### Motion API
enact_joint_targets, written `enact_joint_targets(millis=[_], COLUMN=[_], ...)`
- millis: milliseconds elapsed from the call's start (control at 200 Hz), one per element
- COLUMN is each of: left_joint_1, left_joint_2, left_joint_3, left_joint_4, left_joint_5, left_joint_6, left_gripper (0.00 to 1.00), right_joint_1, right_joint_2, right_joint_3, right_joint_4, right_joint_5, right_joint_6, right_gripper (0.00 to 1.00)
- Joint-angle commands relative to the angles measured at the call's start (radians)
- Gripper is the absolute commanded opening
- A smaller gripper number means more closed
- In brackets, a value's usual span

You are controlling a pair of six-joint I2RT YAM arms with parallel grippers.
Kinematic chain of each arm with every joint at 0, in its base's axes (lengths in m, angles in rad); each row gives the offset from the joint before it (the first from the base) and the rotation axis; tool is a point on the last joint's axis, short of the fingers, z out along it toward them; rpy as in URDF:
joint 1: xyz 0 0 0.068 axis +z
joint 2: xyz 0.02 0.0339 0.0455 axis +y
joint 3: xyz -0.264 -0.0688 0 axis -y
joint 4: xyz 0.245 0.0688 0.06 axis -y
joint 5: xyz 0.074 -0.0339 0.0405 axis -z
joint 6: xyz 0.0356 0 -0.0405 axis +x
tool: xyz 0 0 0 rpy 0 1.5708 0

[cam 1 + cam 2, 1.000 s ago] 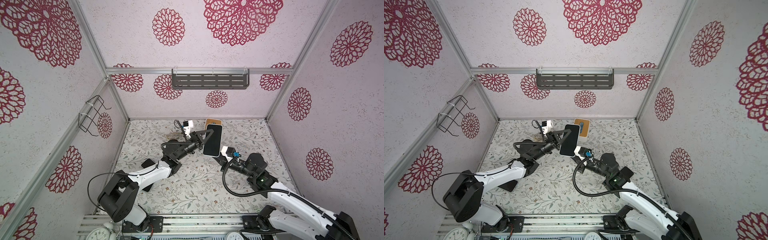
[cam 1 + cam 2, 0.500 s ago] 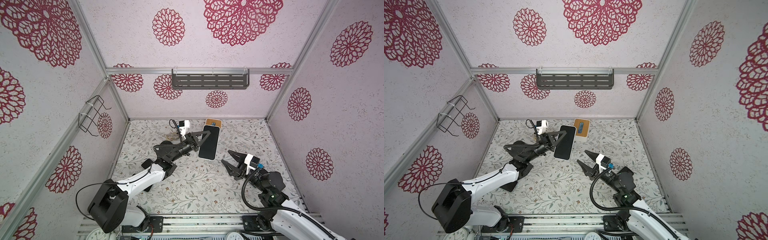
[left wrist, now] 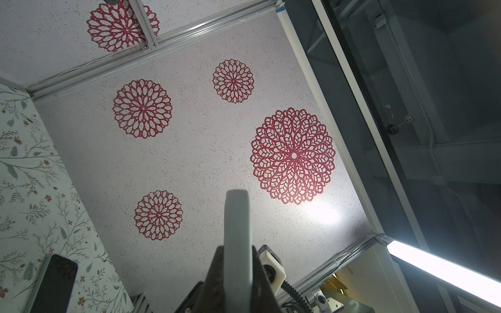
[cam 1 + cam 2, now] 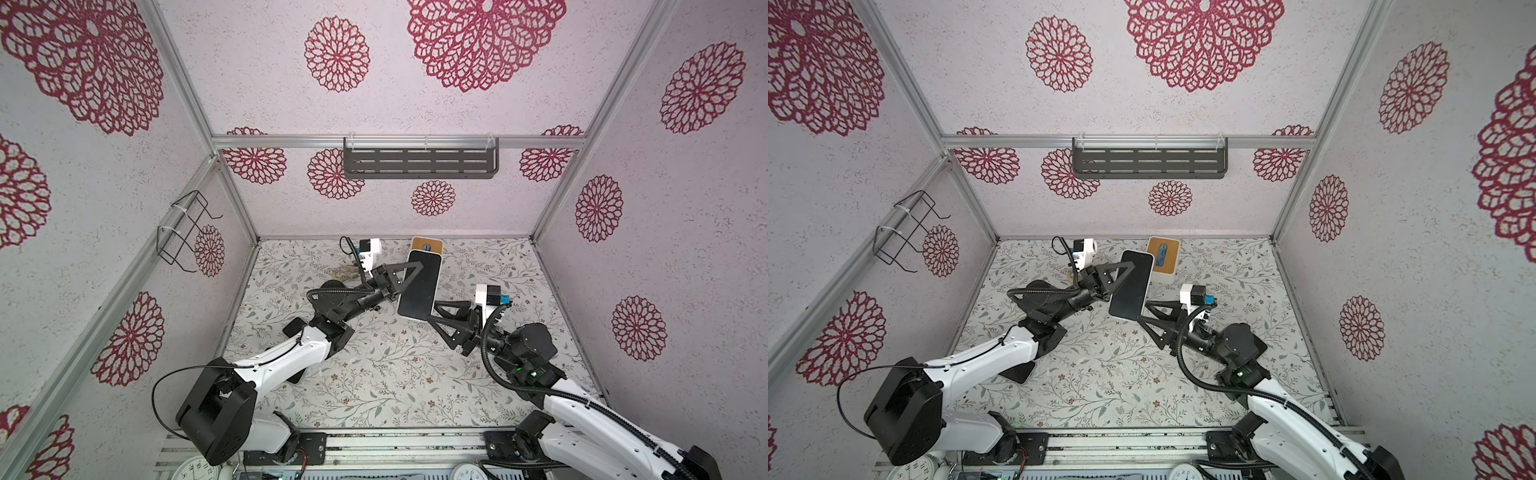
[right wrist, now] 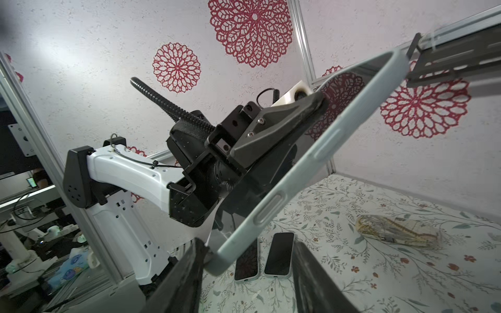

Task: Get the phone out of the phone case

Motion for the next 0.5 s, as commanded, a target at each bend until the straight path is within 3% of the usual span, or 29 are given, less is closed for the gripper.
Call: enact_joint_targets(millis=[0,495], left_joint_1=[-0.001,-0.001], left_joint_2=[-0.001,0.021], left_joint_3=[0.044,0.057], left_joint_4=[0.044,0.045], left_joint_5=[-0.001,-0.006], left_joint_6=[0.015,0.031], left_gripper=[0.00,0.00], right_joint_1=[0.020,0.030], right_joint_2=[-0.004,0.014], right_joint_3=[0.006,0.009], right_joint_4=[0.075,0.081], right_joint_5=[-0.033,-0.056], right_joint_6=[0.042,0.046], right_gripper=[0.50,0.26])
